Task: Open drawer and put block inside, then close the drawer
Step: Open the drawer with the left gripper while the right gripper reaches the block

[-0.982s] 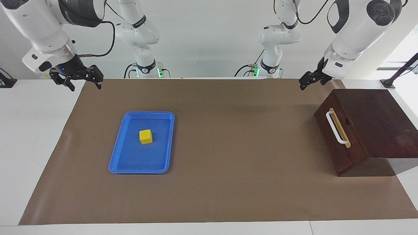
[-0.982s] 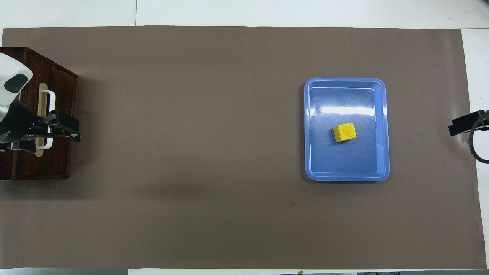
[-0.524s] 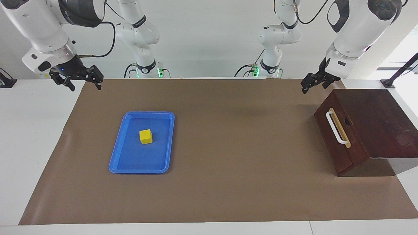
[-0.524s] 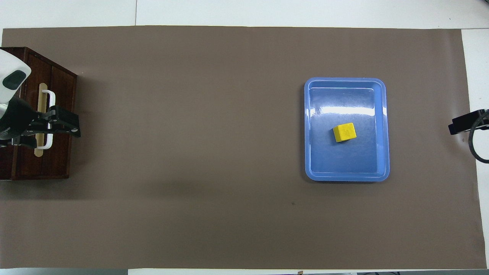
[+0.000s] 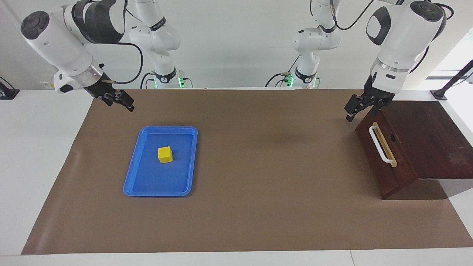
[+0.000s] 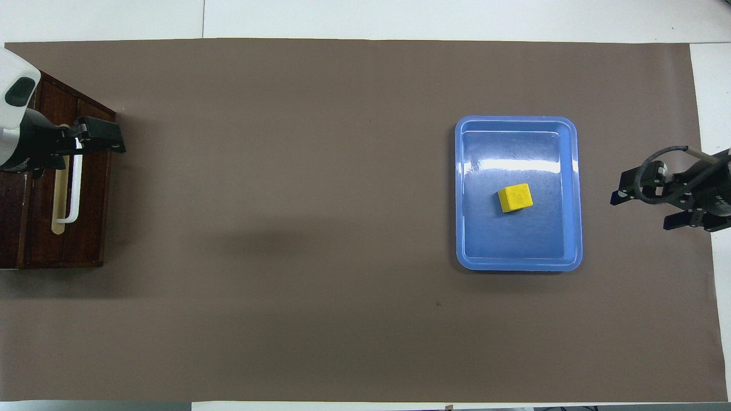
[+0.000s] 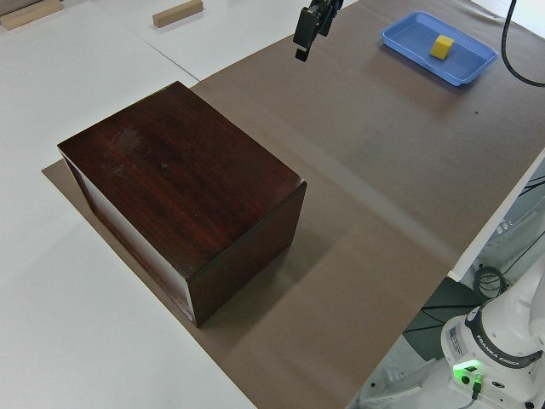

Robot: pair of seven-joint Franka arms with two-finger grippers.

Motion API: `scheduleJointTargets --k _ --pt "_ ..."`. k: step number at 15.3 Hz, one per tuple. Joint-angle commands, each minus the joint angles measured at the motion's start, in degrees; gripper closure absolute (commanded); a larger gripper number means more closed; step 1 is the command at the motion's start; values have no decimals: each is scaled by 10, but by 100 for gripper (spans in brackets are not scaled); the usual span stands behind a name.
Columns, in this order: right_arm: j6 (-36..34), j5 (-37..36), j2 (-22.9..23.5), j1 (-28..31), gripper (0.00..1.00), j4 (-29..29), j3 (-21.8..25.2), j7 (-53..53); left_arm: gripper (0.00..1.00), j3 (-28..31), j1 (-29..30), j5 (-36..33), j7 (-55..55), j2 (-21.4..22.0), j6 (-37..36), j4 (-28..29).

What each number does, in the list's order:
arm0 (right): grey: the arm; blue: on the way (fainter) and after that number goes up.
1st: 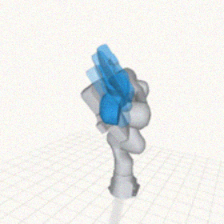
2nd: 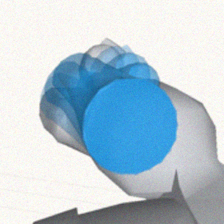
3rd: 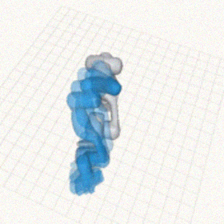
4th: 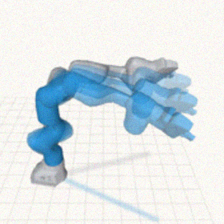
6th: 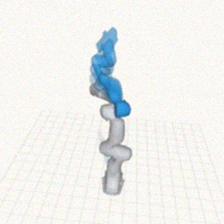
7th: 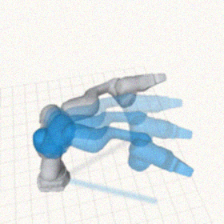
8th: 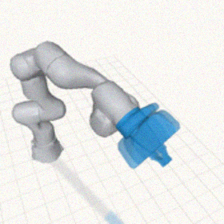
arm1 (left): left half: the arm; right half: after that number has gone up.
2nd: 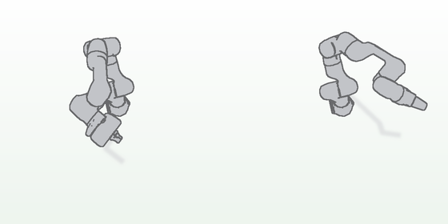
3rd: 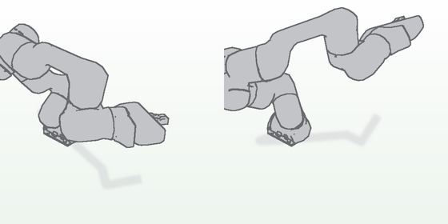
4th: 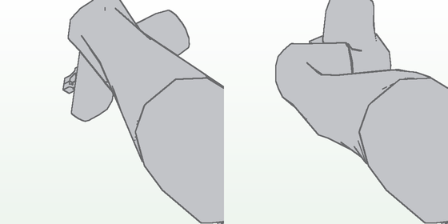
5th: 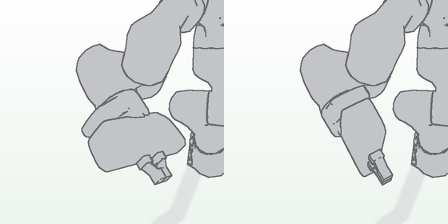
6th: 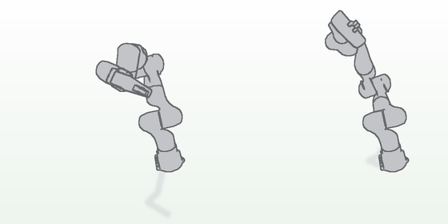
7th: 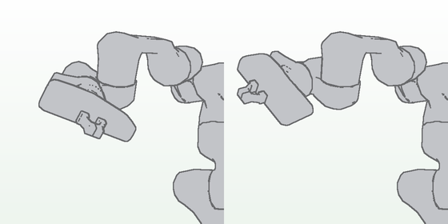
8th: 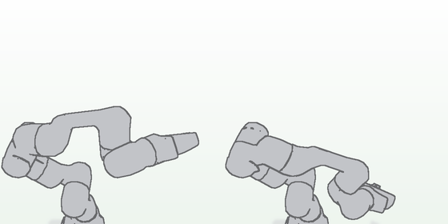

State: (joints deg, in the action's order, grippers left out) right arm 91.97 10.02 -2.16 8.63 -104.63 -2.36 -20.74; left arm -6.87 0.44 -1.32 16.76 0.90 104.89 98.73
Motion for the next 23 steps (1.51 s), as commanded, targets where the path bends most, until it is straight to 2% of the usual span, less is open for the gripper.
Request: scheduleJointTargets --k 1,5,8,11,13,16,19,23 --pt "36 59 38 9 0 -15 -1 -103 0 -2 -6 -95 -8 -9 19 17" --pt "92 162 98 20 0 -23 0 -218 0 -1 -6 -138 -58 -48 38 30" --pt "110 229 133 24 0 -38 2 -264 0 -1 24 -184 -69 -60 128 94" --pt "109 271 187 31 0 -23 3 -285 0 0 48 -188 -71 -82 183 116" --pt "102 286 222 36 0 6 3 -296 0 0 61 -192 -74 -82 211 133" --pt "97 312 259 38 0 13 3 -305 0 -1 60 -194 -74 -81 217 146" --pt "95 309 269 31 0 21 3 -304 0 0 67 -204 -76 -77 251 177" --pt "97 308 280 30 0 16 3 -297 0 -2 57 -211 -76 -78 255 189"
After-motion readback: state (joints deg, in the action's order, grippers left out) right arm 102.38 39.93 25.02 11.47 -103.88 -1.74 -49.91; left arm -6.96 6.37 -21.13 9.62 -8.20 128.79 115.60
